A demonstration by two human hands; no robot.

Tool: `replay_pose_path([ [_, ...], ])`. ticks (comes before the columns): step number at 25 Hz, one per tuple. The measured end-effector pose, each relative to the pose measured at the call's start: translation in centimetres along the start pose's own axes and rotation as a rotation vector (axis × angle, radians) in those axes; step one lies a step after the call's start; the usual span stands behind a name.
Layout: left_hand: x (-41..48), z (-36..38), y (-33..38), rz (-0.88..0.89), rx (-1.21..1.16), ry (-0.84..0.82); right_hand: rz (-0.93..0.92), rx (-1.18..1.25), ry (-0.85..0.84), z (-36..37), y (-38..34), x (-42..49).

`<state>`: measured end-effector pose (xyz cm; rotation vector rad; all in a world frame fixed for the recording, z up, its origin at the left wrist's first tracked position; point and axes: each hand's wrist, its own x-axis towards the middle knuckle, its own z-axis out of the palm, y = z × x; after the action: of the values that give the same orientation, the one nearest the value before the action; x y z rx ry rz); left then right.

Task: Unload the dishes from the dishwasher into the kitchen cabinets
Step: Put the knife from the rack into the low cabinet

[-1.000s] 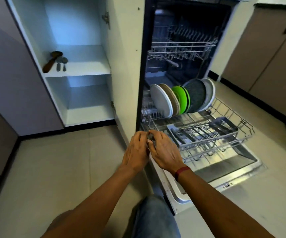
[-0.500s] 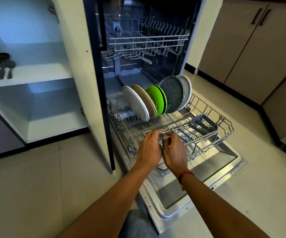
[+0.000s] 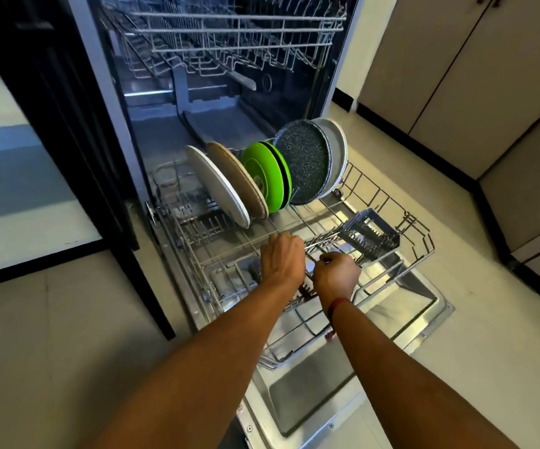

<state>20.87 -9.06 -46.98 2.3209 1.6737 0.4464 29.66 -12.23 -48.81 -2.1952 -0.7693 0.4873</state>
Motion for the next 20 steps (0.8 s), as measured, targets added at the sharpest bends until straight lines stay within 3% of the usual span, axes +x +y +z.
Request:
replay_pose_path([
  [5,1.2,1.8,-0.4,0.02,0.073,0.016,0.177,0.049,0.024,1.0,0.1,2.7],
  [11,0.7,2.6,-1.1,-0.004,0.015,0.05,0.139,-0.013,0.014,1.8,0.3,3.1],
  [20,-0.4,1.4,-2.9,-0.221,-0.46,0.158,0.123,-0.134,-0.173,2.3,-0.4,3.8],
])
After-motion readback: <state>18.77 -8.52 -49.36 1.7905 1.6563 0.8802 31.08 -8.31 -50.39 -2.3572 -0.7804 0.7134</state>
